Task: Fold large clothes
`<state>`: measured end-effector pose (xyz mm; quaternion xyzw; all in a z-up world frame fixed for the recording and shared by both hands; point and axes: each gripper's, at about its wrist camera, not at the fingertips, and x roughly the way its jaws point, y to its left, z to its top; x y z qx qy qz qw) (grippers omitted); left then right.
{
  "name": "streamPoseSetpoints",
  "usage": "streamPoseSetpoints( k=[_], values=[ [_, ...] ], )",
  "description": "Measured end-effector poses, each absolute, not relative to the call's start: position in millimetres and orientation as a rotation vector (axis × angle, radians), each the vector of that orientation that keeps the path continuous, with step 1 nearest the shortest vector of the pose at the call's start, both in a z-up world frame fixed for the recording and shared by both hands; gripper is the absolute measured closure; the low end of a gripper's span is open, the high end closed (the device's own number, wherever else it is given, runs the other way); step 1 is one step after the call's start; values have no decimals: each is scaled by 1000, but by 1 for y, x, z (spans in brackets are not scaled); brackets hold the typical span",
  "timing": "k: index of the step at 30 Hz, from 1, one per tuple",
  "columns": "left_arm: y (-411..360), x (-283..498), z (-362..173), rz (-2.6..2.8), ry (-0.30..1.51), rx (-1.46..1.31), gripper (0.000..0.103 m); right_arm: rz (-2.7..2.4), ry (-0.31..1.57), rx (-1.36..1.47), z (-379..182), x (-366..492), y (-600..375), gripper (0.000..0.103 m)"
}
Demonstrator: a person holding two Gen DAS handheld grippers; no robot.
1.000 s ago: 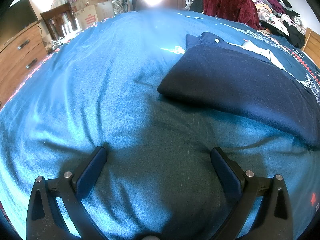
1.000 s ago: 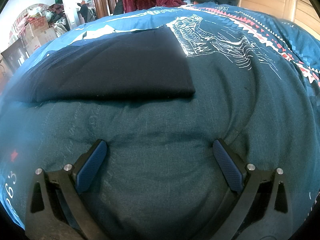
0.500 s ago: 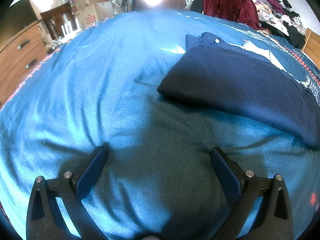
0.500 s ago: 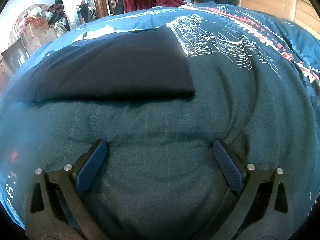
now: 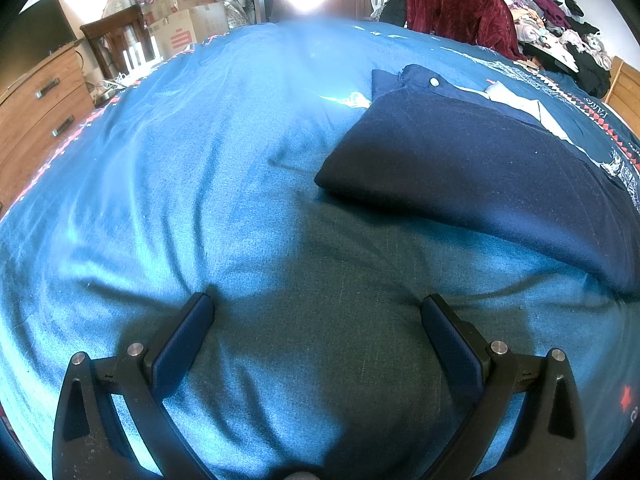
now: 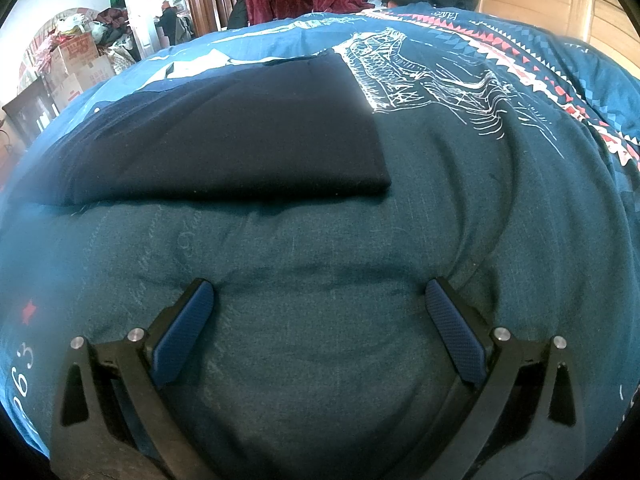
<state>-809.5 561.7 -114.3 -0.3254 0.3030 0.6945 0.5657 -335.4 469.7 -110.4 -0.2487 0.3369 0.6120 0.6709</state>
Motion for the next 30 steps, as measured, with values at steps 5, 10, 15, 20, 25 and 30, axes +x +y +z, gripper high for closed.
streamPoseSetpoints(
  k=[5, 10, 15, 20, 25, 30],
  values=[
    [562, -809, -114, 1634, 713, -765, 0, 1379, 759, -560, -111, -336, 470, 0],
    [561, -810, -114, 1633, 712, -766, 0, 1379, 759, -560, -110, -336, 470, 0],
    [561, -810, -114, 1633, 712, -766, 0, 1379, 759, -560, -110, -336, 470, 0],
    [562, -809, -114, 1630, 721, -777, 0, 1383, 761, -556, -111, -336, 470, 0],
    [570, -811, -101, 1574, 759, -881, 0, 1387, 762, -551, -111, -338, 469, 0],
    [558, -816, -66, 1430, 575, -989, 2, 1397, 762, -534, -110, -337, 464, 0]
  ],
)
